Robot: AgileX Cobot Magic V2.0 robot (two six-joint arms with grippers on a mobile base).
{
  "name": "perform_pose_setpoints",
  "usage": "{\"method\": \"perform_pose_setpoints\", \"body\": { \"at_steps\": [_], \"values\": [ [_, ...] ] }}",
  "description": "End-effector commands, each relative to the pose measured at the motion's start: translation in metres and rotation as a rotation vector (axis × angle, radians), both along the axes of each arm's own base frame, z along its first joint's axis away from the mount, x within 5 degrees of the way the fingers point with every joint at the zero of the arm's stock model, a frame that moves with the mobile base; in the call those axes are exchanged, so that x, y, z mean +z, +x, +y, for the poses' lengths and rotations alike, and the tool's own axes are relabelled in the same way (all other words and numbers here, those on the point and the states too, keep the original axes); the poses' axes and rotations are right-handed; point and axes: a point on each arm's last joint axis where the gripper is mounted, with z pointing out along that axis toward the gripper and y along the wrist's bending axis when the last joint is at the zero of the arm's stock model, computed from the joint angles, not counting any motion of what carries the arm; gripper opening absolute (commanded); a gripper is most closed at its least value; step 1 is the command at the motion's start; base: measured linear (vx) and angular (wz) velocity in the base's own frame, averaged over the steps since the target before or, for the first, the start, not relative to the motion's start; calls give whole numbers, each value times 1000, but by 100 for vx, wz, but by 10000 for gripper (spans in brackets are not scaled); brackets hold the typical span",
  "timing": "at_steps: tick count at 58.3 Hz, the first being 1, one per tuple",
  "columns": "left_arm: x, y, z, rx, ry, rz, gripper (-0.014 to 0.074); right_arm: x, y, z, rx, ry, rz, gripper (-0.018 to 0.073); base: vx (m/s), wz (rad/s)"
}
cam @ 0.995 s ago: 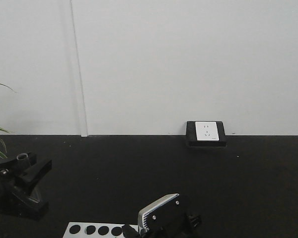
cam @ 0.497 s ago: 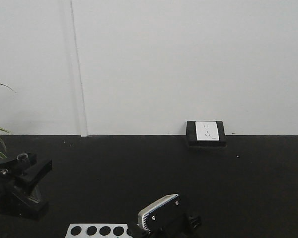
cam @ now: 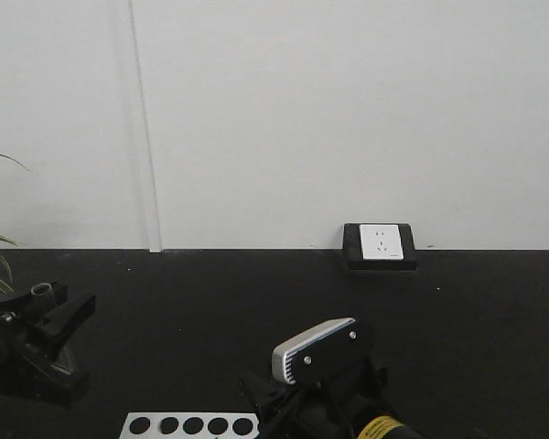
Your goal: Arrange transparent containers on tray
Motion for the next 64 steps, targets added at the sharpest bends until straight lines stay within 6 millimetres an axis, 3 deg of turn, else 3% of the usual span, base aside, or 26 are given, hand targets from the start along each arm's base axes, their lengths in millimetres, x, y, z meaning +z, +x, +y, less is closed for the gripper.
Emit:
{"method": "perform_pose_setpoints", "body": {
  "at_steps": [1,14,28,45,56,64],
  "values": [
    [23,-2,-3,-24,-62,-113,93,48,3,-4,-15,96,-110,83,0,0],
    [23,-2,-3,-22,-60,-109,93,103,1,-4,6,157,-146,83,0,0],
    [29,-10,1,-6,-88,-102,93,152,-13,-10,66,110,-126,83,0,0],
    [53,-50,17,65,-78,-113,93,154,-18,-13,83,80,-80,83,0,0],
    [72,-80,25,71,-146,-197,93,169,-29,-22,82,115,-119,83,0,0],
    [77,-90,27,71,-156,-231,93,178,-36,-28,83,127,-150,83,0,0]
  ]
}}
